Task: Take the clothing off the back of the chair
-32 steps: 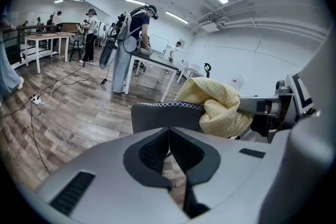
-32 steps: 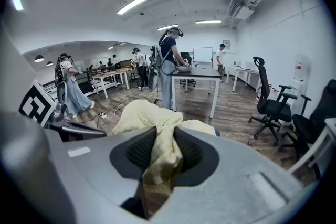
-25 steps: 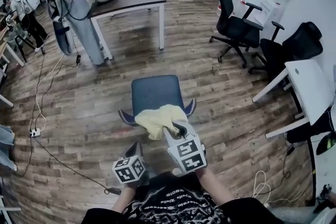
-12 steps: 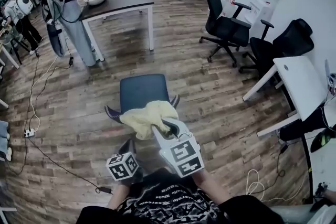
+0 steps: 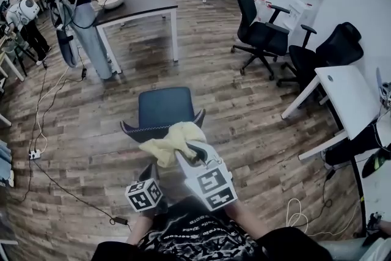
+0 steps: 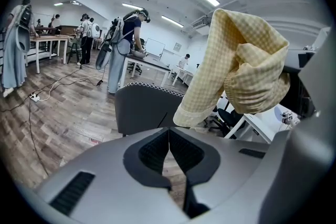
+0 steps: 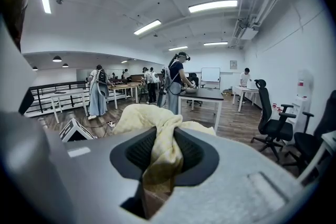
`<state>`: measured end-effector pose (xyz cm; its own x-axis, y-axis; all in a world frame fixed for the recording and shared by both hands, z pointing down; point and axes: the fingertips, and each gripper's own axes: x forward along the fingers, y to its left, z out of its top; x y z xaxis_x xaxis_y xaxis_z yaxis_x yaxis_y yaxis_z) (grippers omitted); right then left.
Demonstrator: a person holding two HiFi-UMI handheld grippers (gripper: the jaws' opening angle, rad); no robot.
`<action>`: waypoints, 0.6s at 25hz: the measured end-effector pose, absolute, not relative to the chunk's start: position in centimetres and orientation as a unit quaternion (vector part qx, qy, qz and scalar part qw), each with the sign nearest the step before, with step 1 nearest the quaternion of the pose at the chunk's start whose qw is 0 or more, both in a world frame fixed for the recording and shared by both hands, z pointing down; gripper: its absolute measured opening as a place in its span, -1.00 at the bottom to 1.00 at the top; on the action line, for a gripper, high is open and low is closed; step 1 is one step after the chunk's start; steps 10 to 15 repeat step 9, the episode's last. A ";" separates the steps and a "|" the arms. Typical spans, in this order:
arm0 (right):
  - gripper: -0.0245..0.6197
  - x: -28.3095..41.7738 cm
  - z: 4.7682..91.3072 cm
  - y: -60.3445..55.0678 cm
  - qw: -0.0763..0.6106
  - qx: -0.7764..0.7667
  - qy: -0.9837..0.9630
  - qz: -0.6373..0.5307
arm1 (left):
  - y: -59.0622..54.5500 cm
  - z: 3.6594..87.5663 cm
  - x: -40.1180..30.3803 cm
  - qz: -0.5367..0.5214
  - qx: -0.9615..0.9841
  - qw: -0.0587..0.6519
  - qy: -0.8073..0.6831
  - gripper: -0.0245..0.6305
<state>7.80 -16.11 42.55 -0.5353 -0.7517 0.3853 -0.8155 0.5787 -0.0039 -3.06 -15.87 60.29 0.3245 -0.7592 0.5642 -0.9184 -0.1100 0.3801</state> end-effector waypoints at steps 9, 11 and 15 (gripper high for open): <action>-0.66 9.8 42.8 -14.4 0.181 0.455 -0.868 0.085 | -14.6 60.8 -1.3 0.111 0.738 0.346 -0.568 -0.90; -0.66 9.8 42.8 -14.4 0.181 0.455 -0.868 0.085 | -14.6 60.8 -1.3 0.111 0.738 0.346 -0.568 -0.90; -0.66 9.8 42.8 -14.4 0.181 0.455 -0.868 0.085 | -14.6 60.8 -1.3 0.111 0.738 0.346 -0.568 -0.90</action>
